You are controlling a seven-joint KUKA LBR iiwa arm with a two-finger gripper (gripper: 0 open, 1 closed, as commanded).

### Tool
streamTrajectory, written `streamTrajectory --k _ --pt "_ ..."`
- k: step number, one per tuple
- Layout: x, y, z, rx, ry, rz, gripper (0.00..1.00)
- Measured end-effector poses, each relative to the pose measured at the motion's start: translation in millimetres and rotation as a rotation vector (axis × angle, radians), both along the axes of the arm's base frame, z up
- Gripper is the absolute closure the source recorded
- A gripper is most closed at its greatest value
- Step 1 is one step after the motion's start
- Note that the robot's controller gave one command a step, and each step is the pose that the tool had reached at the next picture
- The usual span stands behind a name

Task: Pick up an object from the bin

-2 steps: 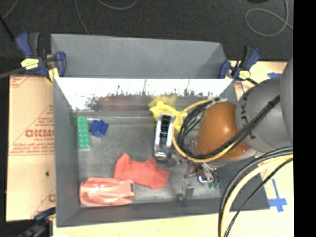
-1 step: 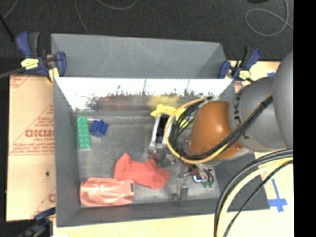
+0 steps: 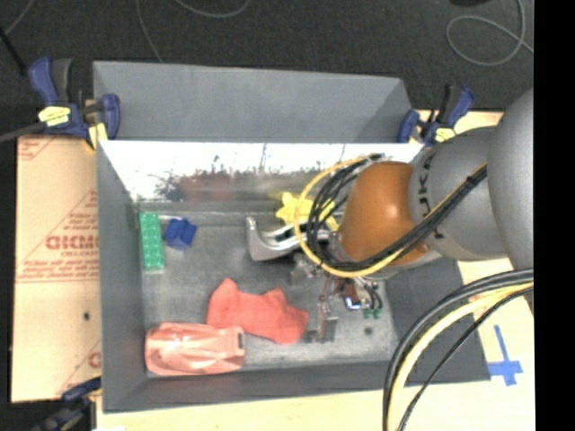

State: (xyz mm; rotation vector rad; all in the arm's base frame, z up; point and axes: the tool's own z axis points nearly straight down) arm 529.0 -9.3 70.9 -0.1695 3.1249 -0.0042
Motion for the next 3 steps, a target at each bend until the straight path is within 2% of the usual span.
streamTrajectory --k 1,2,3 --pt "-14.8 37.9 -0.5 -0.003 0.003 -0.013 0.00" --pt "-33.2 89.3 -0.2 0.001 -0.002 -0.091 1.00" --pt "-33.2 89.2 -0.2 0.001 -0.002 -0.090 1.00"
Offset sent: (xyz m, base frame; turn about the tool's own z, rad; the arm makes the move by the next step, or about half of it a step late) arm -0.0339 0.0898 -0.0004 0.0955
